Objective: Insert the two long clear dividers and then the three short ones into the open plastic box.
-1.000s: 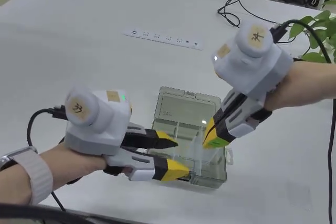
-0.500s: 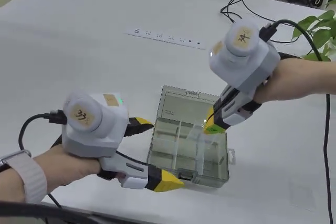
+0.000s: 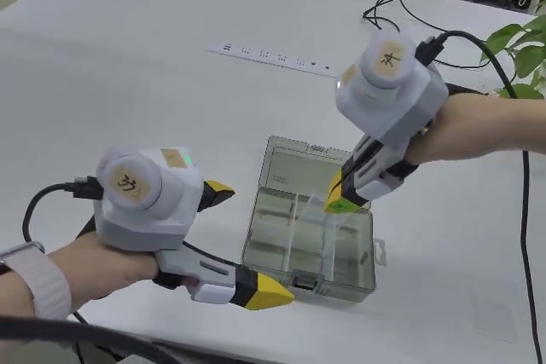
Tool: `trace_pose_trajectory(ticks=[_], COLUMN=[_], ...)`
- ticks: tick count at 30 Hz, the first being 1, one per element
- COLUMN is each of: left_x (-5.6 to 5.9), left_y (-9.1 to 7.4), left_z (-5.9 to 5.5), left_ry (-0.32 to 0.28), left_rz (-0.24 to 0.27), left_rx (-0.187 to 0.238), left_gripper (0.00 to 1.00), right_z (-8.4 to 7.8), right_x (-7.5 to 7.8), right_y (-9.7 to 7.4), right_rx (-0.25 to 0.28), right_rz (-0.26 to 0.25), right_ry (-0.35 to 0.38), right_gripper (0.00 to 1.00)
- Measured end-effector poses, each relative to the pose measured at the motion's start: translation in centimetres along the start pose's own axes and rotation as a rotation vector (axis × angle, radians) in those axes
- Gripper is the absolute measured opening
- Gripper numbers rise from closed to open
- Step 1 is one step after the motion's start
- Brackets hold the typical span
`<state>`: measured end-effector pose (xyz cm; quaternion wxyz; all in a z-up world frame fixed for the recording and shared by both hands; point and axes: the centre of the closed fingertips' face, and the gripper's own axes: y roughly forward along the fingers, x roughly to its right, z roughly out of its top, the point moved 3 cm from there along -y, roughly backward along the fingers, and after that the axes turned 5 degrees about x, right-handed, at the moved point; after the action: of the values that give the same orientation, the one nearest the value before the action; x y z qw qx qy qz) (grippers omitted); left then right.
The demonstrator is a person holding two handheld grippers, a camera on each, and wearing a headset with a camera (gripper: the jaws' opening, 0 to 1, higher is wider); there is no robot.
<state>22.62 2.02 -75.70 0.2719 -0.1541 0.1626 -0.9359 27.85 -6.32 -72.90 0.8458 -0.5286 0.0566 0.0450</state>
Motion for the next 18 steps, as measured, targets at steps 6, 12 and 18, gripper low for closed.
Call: trace_pose_trajectory(ticks=[6, 12, 18], left_x=[0.11, 0.1, 0.19], left_y=[-0.16, -0.2, -0.2], left_z=[-0.32, -0.57, -0.56], left_ry=[-0.009, -0.015, -0.021], left_rz=[0.001, 0.001, -0.001], left_rx=[-0.003, -0.004, -0.003], left_gripper=[1.0, 1.0, 0.99], right_z=[-0.33, -0.43, -0.25], right_x=[0.3, 0.18, -0.04], right_y=[0.43, 0.78, 1.05], right_rx=[-0.018, -0.026, -0.024], right_rz=[0.0, 0.006, 0.006], right_ry=[-0.011, -0.012, -0.025], right_gripper=[0.02, 0.02, 0.02])
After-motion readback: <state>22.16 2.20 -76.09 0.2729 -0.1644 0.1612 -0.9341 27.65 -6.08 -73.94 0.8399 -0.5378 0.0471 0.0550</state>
